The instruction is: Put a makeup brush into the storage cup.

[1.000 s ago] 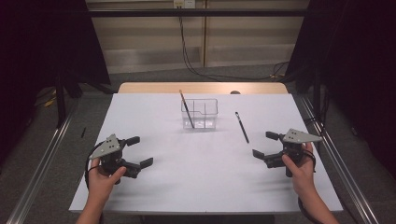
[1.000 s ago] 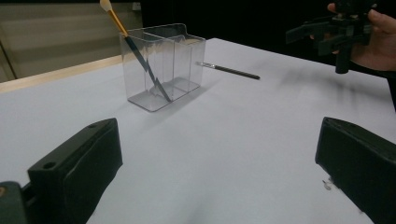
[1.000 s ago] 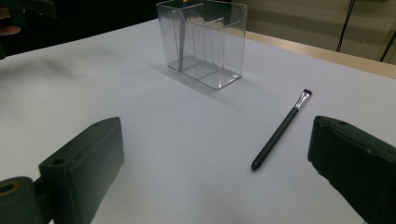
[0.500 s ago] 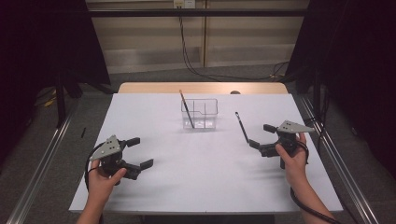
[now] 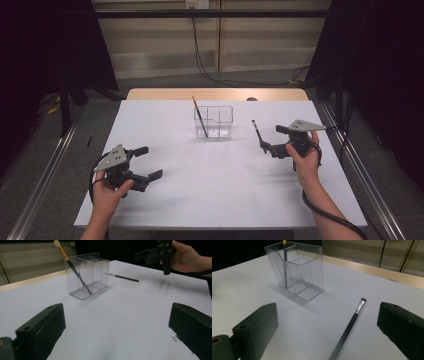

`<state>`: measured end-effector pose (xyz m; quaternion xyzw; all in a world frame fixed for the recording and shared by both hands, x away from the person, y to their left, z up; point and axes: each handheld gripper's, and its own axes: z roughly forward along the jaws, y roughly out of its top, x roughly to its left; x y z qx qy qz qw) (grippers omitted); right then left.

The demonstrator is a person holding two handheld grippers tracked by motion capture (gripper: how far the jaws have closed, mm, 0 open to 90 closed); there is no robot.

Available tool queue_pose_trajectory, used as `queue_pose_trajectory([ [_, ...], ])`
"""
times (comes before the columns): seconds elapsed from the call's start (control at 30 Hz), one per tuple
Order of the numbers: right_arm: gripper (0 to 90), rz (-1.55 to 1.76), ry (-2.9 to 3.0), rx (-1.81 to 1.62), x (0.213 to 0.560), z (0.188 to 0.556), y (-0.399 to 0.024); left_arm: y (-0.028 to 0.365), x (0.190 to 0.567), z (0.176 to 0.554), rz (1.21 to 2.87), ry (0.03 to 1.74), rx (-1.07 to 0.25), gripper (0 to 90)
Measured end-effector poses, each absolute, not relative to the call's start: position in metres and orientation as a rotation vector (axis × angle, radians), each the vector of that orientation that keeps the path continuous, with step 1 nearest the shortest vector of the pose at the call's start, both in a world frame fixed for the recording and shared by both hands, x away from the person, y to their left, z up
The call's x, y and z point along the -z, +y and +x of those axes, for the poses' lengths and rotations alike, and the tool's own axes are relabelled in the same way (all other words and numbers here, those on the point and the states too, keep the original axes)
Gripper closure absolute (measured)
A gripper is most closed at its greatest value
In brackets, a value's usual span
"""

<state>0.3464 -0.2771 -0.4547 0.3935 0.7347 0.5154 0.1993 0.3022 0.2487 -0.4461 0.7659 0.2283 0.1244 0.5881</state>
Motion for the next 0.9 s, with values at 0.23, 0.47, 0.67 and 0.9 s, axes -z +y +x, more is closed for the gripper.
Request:
queue_pose_trajectory([
  [0.23,3.0,1.153,2.041,-1.424,0.454,0.357,-0.274,0.247,0.446,0.301,1.784,0.526,-0.283,0.7],
  [0.47,2.9,1.211,2.051,-1.39,0.46,0.369,-0.27,0.248,0.446,0.303,1.782,0.53,-0.28,0.7],
  [0.67,3.1,1.241,2.063,-1.351,0.463,0.375,-0.267,0.248,0.446,0.304,1.775,0.529,-0.277,0.8],
  [0.9,2.8,1.268,2.098,-1.293,0.462,0.38,-0.269,0.245,0.446,0.306,1.781,0.519,-0.276,0.8],
])
